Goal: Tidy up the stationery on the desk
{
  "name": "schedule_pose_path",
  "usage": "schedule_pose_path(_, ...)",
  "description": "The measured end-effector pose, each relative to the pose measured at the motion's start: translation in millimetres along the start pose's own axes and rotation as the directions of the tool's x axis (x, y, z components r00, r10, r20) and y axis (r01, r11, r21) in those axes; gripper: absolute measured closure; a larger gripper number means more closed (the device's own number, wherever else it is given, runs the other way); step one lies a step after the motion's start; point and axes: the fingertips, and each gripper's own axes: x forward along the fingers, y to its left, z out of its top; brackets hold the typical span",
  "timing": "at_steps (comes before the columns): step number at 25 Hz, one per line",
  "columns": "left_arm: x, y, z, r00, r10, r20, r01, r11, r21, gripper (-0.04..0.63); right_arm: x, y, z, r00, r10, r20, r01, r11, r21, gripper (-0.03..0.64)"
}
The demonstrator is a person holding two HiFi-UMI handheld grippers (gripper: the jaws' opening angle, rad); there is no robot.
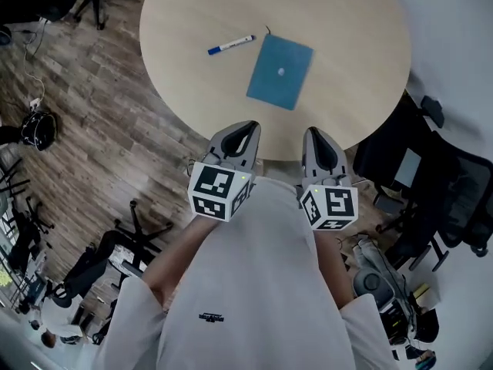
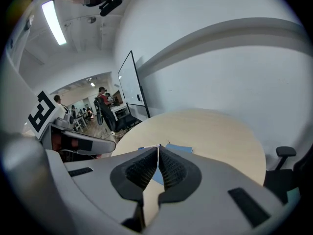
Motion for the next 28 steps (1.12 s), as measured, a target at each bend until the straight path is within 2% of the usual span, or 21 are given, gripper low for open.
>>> schedule_pose_path(6, 43.1, 34.5, -10.1, 0.997, 0.080, -0.020, -0.080, 0.997, -0.023, 0.571, 53.5, -16.7, -19.5, 0.997, 0.065, -0.032, -0.064, 0.998, 0.015, 0.583)
schedule_pose_path(13, 88.7, 55.2, -19.7, 0.991, 0.116, -0.061, -0.118, 0.993, -0.018, 0.569, 94.8, -35.1, -40.4, 0.986, 0.130, -0.103, -0.129, 0.992, 0.016, 0.583)
schedule_pose_path(15, 98.3, 61.9, -24.8, 0.988, 0.131, -0.077, -0.132, 0.991, -0.010, 0.563, 105.1, -39.2, -46.9, 0.984, 0.136, -0.117, -0.135, 0.991, 0.020, 0.583)
schedule_pose_path(17, 109.3, 66.5, -30.9, 0.988, 0.121, -0.093, -0.123, 0.992, -0.008, 0.451, 115.7, -43.7, -52.8, 0.982, 0.141, -0.125, -0.138, 0.990, 0.027, 0.583)
schedule_pose_path(20, 119.8, 77.3, -37.1, 0.990, 0.103, -0.100, -0.107, 0.994, -0.027, 0.451, 131.3, -45.1, -59.6, 0.981, 0.143, -0.133, -0.139, 0.990, 0.041, 0.582)
schedule_pose_path(28, 145.0, 105.3, -62.5, 0.978, 0.135, -0.158, -0.139, 0.990, -0.013, 0.451, 162.2, -56.5, -78.1, 0.980, 0.122, -0.159, -0.113, 0.991, 0.066, 0.581)
